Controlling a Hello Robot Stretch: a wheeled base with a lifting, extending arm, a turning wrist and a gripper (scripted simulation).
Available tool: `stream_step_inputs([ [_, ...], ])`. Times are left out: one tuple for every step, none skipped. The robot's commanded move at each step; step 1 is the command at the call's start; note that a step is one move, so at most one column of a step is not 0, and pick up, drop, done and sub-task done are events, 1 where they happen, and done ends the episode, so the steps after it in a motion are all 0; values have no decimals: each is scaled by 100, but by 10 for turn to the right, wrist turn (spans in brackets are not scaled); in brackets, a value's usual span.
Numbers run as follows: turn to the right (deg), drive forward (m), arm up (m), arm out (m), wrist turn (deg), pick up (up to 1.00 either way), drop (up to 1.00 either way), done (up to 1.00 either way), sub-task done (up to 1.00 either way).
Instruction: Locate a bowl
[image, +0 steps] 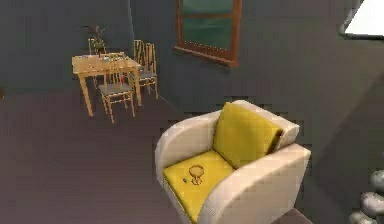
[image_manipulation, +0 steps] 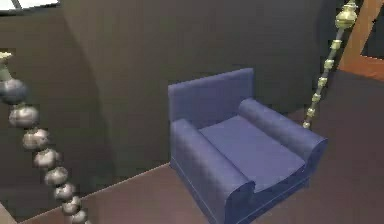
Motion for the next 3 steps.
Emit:
stream_step_inputs([
  [-270,0,0,0,0,0,0,0,0],
  [0,100,0,0,0,0,0,0,0],
  [-30,0,0,0,0,0,0,0,0],
])
